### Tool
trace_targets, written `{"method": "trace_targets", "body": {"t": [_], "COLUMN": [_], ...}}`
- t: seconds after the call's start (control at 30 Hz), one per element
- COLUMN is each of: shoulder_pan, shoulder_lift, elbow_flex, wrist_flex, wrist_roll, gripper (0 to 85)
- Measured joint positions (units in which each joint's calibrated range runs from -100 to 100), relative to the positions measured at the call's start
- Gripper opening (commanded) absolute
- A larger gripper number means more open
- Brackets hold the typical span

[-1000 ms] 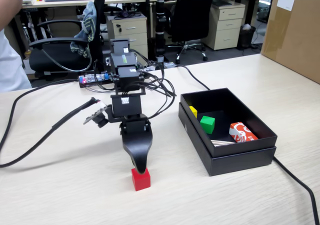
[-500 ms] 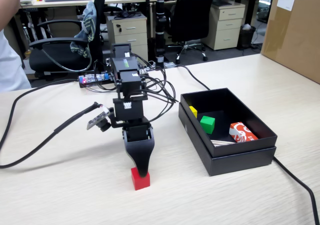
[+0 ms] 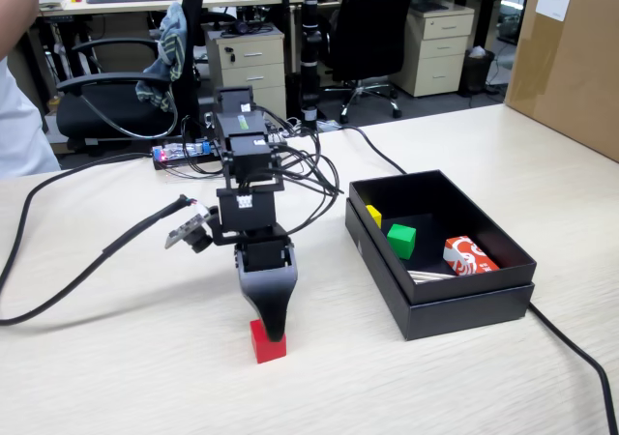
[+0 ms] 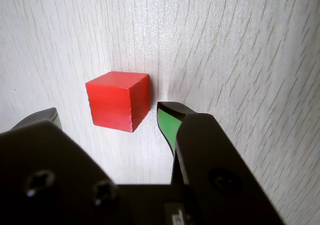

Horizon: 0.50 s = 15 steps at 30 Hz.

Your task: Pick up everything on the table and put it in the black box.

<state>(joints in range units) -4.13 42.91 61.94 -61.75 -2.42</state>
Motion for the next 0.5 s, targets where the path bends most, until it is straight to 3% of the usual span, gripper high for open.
{"method": "trace_targets", "body": {"t": [0.4,0.5], "shoulder_pan": [-0.20,-0.20], "shoulder_lift": [3.62,3.88], "elbow_flex": [1.55,1.83], "wrist_flex": [0.70,0.70], "wrist_roll": [-0.88,-0.88], "gripper": [41.4,36.3]}}
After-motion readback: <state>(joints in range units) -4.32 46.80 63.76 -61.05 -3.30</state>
